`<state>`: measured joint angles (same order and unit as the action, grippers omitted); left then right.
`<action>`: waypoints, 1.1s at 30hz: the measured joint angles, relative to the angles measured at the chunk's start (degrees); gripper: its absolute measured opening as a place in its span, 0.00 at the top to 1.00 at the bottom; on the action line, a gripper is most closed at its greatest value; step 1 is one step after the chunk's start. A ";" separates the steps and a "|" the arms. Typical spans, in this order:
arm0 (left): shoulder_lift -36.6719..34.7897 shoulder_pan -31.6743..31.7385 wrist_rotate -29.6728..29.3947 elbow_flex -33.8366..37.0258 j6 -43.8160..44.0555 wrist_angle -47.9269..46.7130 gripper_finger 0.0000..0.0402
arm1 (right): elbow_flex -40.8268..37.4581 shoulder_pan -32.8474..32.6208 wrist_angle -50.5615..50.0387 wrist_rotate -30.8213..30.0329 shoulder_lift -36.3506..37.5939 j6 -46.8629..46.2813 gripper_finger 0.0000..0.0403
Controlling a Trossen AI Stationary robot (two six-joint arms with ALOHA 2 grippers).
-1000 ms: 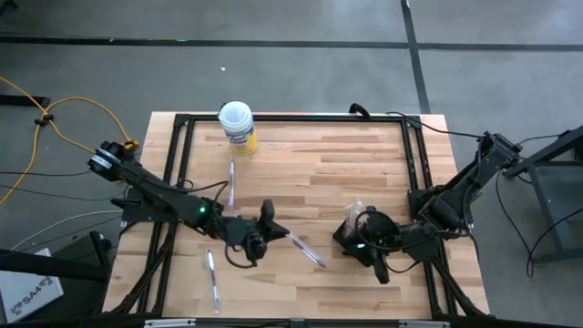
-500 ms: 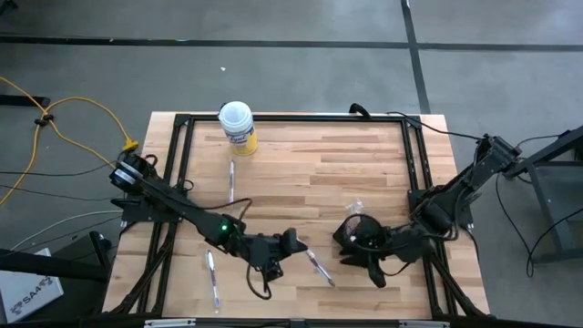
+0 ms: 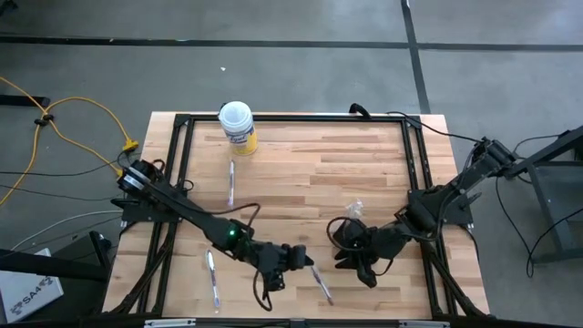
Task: Pick & Place toothbrushing station
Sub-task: Put the middle purple toothbrush into the wire organizer
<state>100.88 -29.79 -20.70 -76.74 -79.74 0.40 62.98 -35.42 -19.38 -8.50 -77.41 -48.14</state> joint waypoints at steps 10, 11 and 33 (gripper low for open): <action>0.39 0.50 0.31 0.03 -2.53 0.52 0.98 | 0.09 0.36 2.56 3.17 -4.82 -0.11 0.75; 0.39 0.50 0.24 0.03 -2.51 0.66 0.98 | 0.07 0.35 2.85 3.67 -5.58 -0.08 0.75; 0.39 0.21 0.34 0.09 -5.57 1.91 0.98 | 0.07 3.63 14.91 14.02 -13.97 2.14 0.75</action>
<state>101.27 -29.58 -20.36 -76.64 -85.31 2.30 63.05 -31.79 -4.47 5.52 -91.37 -46.00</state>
